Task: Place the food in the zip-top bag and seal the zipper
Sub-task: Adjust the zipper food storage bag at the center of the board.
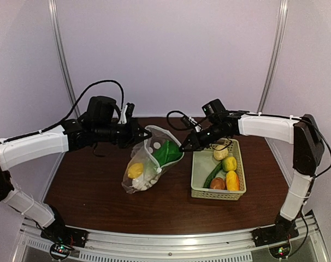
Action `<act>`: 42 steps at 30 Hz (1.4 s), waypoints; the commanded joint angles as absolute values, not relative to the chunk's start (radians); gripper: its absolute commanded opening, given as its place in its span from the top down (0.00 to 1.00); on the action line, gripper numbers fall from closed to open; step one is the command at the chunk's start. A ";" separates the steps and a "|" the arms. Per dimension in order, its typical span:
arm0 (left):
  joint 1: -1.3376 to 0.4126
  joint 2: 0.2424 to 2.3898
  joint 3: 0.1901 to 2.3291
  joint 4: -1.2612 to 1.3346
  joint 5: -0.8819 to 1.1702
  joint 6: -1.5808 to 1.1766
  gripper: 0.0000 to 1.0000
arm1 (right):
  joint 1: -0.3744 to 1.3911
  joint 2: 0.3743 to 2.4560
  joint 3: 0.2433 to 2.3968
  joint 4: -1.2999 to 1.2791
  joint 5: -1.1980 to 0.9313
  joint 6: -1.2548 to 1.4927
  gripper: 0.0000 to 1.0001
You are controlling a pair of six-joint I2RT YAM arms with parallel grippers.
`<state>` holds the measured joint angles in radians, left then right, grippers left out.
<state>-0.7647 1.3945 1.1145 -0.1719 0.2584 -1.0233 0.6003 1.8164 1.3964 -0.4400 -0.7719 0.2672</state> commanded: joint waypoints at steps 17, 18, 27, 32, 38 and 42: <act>-0.770 1.415 1.225 -0.212 0.203 -0.815 1.00 | 0.601 1.765 1.685 -0.518 -0.794 0.276 1.00; -0.782 1.398 1.235 -0.201 0.196 -0.803 1.00 | 0.601 1.763 1.698 -0.512 -0.794 0.283 0.99; -0.790 1.417 1.350 -0.317 0.030 -0.746 1.00 | 0.592 1.847 1.818 -0.604 -0.656 0.266 0.93; -0.787 1.493 1.426 -0.451 -0.008 -0.712 1.00 | 0.582 1.837 1.784 -0.591 -0.715 0.248 0.72; -0.771 1.572 1.440 -0.506 0.000 -0.663 1.00 | 0.454 1.717 1.684 -0.625 -0.667 0.133 0.51; -0.769 1.581 1.403 -0.471 0.050 -0.659 1.00 | 0.352 1.636 1.554 -0.666 -0.617 -0.034 0.46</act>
